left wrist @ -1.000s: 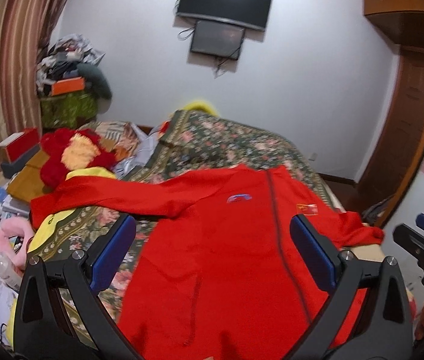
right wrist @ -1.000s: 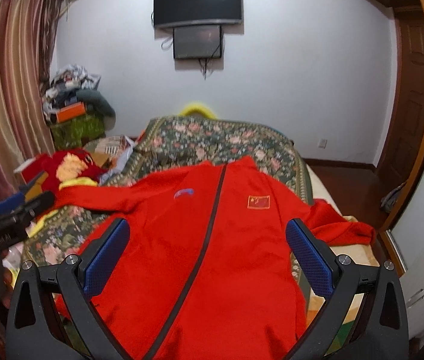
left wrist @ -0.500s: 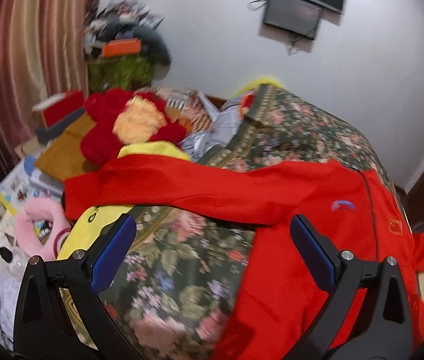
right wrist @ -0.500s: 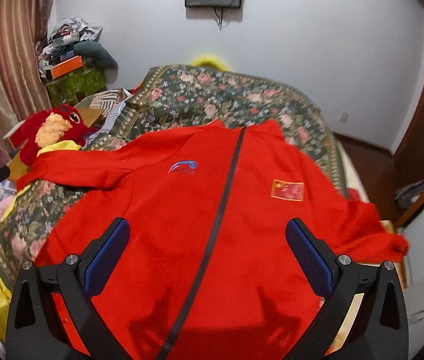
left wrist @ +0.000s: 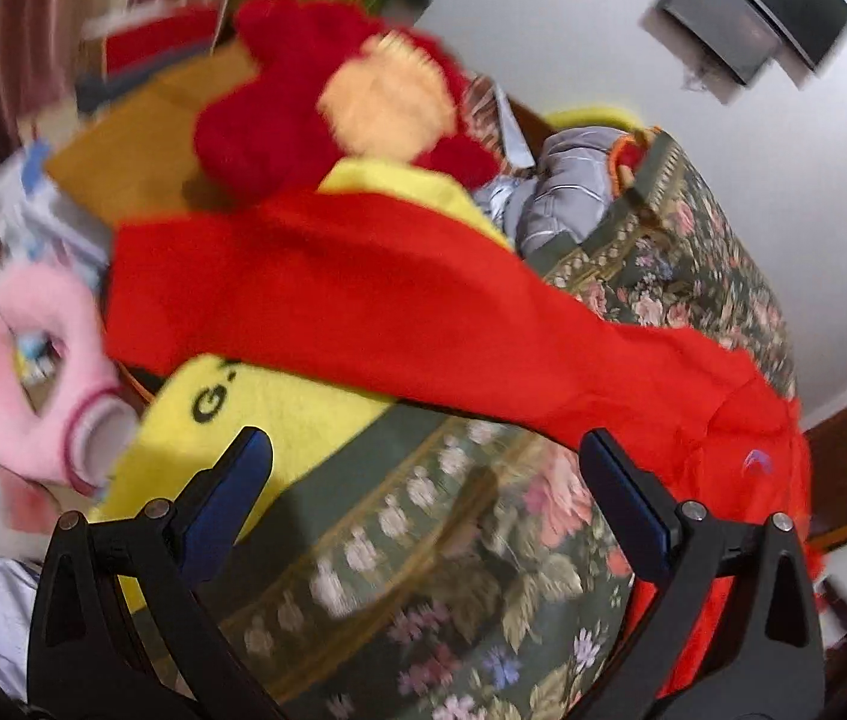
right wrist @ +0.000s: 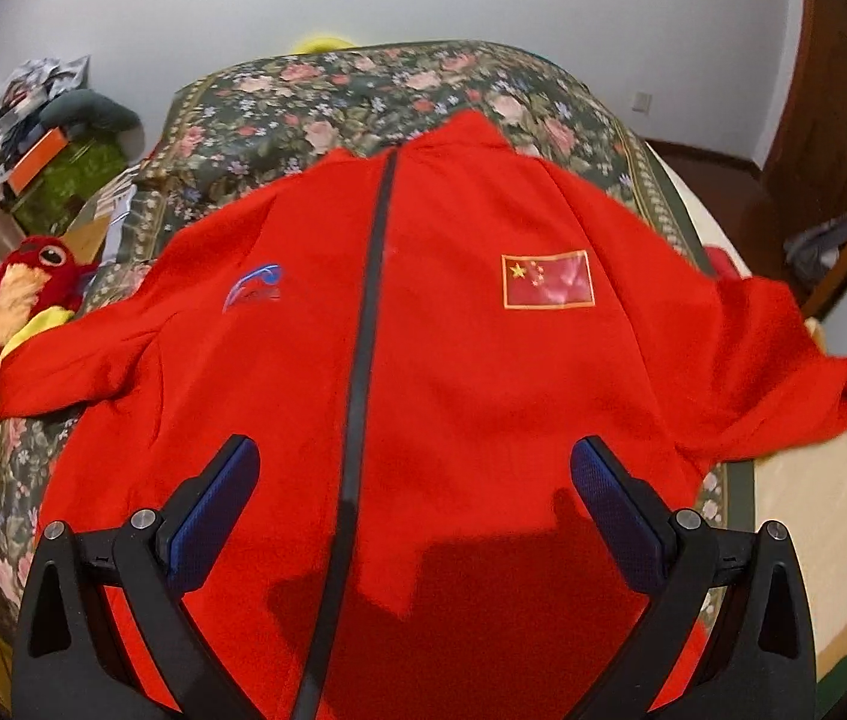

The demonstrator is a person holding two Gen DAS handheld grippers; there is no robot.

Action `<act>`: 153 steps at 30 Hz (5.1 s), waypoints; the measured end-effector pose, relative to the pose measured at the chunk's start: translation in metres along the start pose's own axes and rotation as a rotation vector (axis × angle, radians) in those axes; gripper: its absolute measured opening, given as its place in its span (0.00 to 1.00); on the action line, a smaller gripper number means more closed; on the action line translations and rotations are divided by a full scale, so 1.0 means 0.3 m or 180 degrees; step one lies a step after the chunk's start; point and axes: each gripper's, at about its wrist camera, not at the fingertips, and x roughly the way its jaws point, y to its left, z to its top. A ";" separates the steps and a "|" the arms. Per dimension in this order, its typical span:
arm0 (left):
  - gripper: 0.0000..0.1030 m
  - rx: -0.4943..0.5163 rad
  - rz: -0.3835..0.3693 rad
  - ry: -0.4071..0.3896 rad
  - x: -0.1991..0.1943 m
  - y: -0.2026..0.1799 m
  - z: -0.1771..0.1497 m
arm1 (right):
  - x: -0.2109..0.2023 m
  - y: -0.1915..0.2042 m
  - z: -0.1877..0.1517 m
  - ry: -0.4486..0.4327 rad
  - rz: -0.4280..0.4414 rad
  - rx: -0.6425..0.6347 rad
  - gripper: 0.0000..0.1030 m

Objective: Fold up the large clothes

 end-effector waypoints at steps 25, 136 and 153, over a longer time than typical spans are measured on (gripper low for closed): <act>0.03 -0.1078 0.0207 -0.0058 0.148 0.242 0.245 | -0.048 0.011 0.116 -0.0165 -0.0081 -0.0325 1.00; 0.82 0.1651 0.0846 0.0451 0.467 -0.662 -0.197 | 0.066 -0.211 0.185 -0.0322 0.0189 -0.0011 0.06; 0.82 0.1971 0.1124 0.0563 0.383 -0.709 -0.263 | 0.115 -0.426 0.015 0.0441 -0.0084 0.0267 0.53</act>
